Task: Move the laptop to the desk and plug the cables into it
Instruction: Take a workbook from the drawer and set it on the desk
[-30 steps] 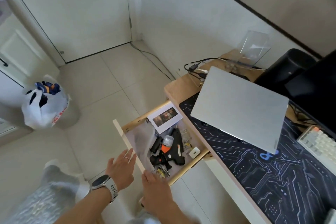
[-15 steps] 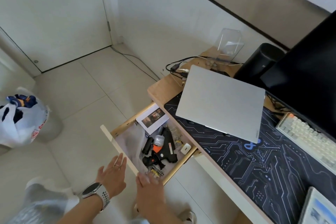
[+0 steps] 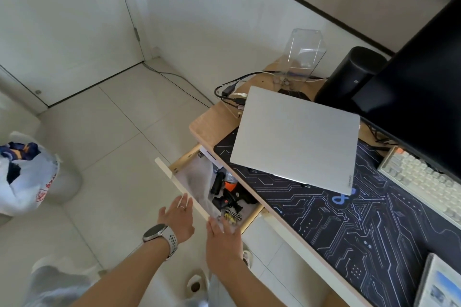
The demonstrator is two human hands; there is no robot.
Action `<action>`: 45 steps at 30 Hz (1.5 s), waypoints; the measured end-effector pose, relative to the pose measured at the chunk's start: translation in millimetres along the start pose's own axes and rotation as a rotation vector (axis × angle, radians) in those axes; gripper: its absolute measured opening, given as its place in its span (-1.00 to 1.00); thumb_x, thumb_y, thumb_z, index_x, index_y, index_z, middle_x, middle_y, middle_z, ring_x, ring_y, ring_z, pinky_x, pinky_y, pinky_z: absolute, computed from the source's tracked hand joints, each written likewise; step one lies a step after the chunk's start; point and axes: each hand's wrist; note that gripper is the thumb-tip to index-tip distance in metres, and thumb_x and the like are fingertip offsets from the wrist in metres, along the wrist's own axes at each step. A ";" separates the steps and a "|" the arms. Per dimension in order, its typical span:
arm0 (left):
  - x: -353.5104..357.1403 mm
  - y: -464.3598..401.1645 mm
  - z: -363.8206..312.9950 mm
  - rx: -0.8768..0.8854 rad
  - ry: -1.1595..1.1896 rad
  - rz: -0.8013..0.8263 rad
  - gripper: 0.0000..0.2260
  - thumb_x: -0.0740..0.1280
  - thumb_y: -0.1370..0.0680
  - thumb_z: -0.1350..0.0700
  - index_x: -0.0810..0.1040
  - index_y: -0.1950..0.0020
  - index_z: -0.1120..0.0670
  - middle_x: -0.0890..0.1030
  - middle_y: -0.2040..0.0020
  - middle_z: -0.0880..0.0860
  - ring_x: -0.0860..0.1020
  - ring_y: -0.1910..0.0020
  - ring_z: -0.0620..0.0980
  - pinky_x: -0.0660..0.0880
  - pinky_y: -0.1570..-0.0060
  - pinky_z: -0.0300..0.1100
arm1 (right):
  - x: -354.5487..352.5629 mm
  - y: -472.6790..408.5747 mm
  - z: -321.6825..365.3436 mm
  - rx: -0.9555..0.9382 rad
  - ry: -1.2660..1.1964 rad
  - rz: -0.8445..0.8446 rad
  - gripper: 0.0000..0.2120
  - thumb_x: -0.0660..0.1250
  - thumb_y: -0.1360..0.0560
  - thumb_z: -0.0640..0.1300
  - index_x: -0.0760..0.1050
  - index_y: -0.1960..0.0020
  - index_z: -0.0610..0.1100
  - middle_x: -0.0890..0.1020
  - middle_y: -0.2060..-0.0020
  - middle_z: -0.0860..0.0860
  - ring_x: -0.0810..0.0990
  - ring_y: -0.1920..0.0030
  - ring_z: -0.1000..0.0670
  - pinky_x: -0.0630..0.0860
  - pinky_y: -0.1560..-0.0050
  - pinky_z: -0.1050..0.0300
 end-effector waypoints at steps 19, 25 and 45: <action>-41.7 -49.9 -55.3 0.000 -0.003 -0.017 -0.27 0.17 -0.58 -0.05 -0.21 -0.56 0.14 -0.20 -0.58 0.05 -0.15 -0.56 -0.01 0.10 -0.46 0.09 | -26.7 -28.4 -52.7 0.028 -0.037 -0.032 -0.40 0.07 -0.62 -0.14 -0.15 -0.54 -0.20 -0.14 -0.56 -0.08 -0.20 -0.54 -0.10 -0.02 -0.49 -0.17; -49.9 -61.0 -69.5 0.005 -0.002 -0.064 -0.24 0.19 -0.55 -0.04 -0.24 -0.56 0.12 -0.19 -0.59 0.03 -0.13 -0.56 -0.02 0.12 -0.46 0.08 | -24.2 -28.1 -68.1 0.014 -0.004 -0.014 -0.40 0.02 -0.62 -0.16 -0.23 -0.53 -0.22 -0.20 -0.55 -0.13 -0.25 -0.53 -0.12 -0.13 -0.50 -0.11; -64.6 -79.4 -89.6 0.005 -0.030 -0.113 -0.34 0.16 -0.54 -0.07 0.02 -0.56 0.12 0.05 -0.58 0.01 -0.11 -0.56 -0.03 0.12 -0.46 0.08 | -39.7 -44.1 -84.3 0.067 -0.275 0.106 -0.24 0.19 -0.52 -0.27 -0.21 -0.55 -0.11 -0.30 -0.53 -0.11 -0.21 -0.54 -0.11 0.32 -0.35 -0.08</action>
Point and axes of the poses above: each hand's wrist, its own y-axis away from the middle knuckle, its own x-axis out of the palm, z = x × y
